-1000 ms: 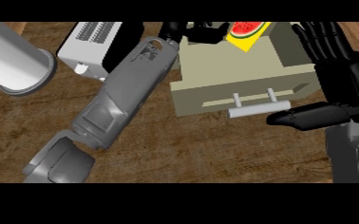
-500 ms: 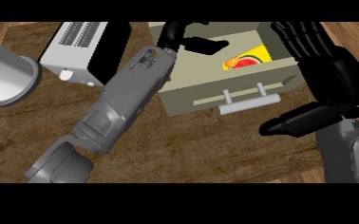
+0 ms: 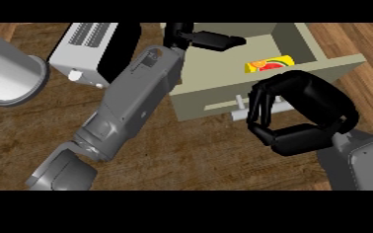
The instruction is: Pick up the cup, place it into the drawer and close the drawer
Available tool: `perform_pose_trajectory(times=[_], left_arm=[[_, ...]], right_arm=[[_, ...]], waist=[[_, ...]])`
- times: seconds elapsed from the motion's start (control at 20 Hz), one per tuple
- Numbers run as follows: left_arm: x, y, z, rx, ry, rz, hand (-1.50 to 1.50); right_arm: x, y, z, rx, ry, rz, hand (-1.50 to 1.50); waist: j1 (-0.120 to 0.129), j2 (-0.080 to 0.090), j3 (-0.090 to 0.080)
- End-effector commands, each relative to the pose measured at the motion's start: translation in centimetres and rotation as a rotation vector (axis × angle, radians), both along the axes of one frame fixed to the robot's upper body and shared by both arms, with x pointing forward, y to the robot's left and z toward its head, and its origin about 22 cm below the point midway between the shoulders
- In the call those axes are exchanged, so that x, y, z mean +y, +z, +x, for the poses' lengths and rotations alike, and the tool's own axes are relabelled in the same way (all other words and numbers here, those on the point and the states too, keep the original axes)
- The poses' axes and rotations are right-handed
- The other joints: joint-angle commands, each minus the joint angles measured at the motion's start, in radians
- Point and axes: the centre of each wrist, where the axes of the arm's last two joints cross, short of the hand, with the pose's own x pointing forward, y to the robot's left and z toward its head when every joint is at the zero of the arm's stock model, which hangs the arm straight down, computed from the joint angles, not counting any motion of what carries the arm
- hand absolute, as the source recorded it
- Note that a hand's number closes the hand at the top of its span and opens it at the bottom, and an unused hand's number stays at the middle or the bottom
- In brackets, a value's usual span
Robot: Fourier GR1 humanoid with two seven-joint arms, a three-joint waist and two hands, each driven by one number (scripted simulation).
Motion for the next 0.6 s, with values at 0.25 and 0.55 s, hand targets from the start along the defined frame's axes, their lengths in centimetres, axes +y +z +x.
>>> perform_pose_trajectory(times=[0.25, 0.55], left_arm=[[0.2, -0.3, 0.1, -0.008, 0.067, -0.064, -1.5], [0.7, -1.9, -0.5, -0.005, 0.065, -0.139, -1.5]], right_arm=[[-1.0, -1.3, -1.4, -0.031, -0.066, -0.474, -1.5], [0.4, -6.9, -1.9, -0.028, -0.185, -0.599, -1.5]], waist=[[0.11, -0.027, 0.002], [0.15, -0.032, 0.002]])
